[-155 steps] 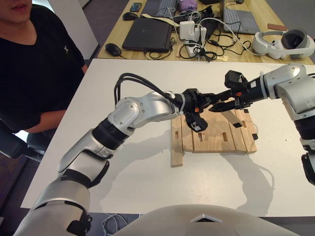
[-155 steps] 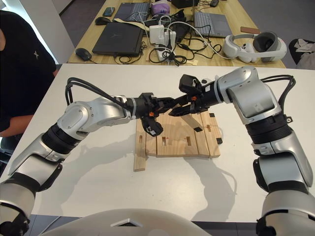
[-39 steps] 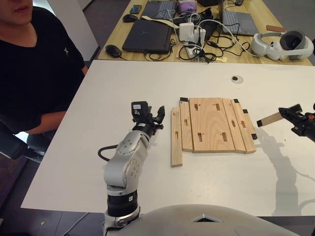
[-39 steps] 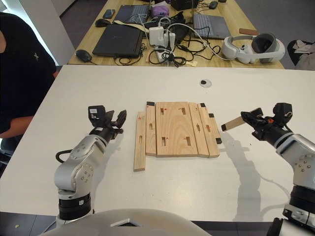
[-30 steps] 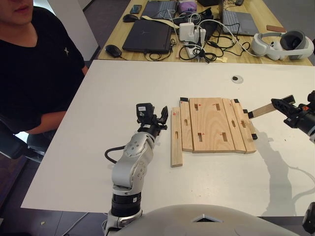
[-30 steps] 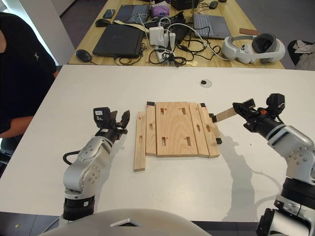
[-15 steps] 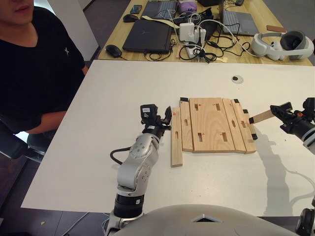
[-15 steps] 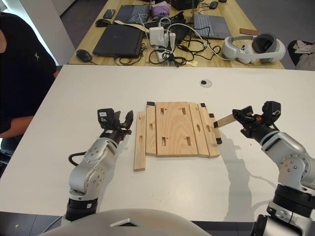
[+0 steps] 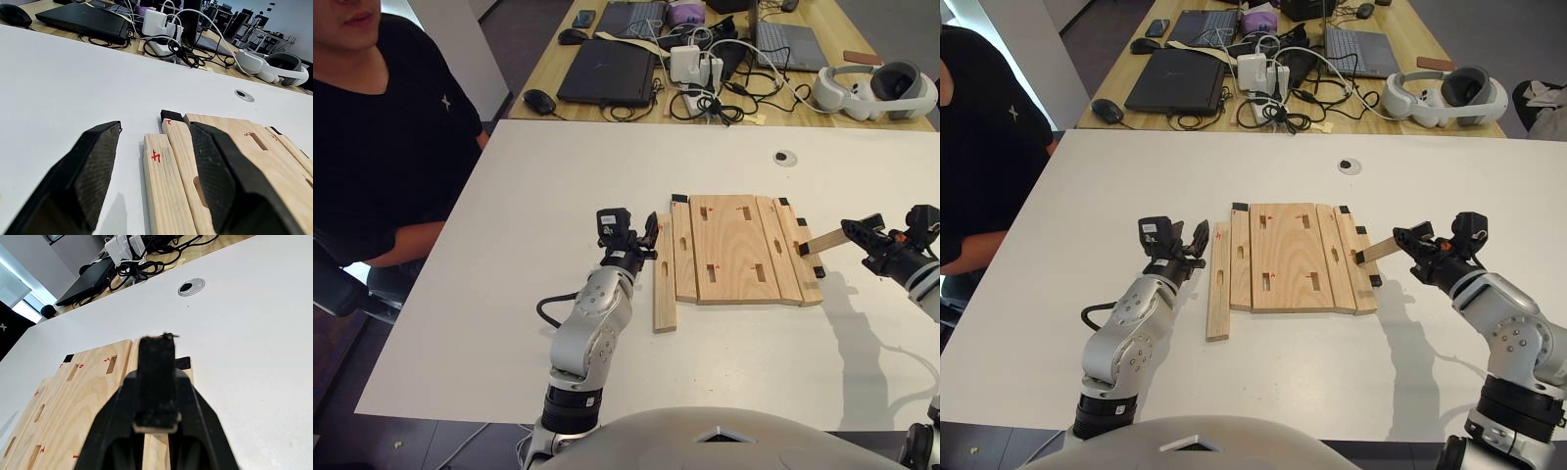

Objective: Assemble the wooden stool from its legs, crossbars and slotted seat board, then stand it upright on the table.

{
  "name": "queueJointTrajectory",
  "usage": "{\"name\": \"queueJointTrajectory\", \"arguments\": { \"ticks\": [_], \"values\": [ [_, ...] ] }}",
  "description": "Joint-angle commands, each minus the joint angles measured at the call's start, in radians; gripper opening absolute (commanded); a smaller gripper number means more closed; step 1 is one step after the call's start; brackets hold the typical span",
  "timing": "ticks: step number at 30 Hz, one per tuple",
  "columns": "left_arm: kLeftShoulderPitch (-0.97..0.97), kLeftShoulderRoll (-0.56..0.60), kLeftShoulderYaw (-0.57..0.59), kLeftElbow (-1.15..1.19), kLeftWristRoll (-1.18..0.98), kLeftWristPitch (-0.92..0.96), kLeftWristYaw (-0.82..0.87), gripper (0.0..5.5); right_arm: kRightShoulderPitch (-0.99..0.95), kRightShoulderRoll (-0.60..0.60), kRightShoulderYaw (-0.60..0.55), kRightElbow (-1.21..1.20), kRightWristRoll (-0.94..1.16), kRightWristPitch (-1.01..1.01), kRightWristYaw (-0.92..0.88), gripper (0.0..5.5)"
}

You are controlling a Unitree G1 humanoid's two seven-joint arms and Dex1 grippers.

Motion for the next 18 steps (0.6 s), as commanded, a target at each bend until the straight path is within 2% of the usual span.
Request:
{"name": "queueJointTrajectory", "arguments": {
  "ticks": [1, 7, 15, 18],
  "values": [
    [-0.009, -0.059, -0.011, 0.019, -0.001, -0.007, 0.000, 2.59, 0.015, 0.015, 0.038, 0.014, -0.035, -0.010, -0.007, 0.38],
    [-0.021, -0.056, -0.023, 0.036, 0.000, -0.009, -0.009, 2.59, -0.046, 0.040, 0.081, 0.089, -0.057, -0.050, -0.013, 0.38],
    [-0.023, -0.061, -0.022, 0.038, 0.001, -0.012, -0.004, 2.59, -0.134, 0.030, 0.078, 0.147, -0.047, -0.025, -0.009, 0.38],
    [-0.027, -0.060, -0.022, 0.042, 0.002, -0.012, -0.004, 2.59, -0.118, -0.005, 0.132, 0.162, -0.113, -0.038, 0.003, 0.38]
  ]
}}
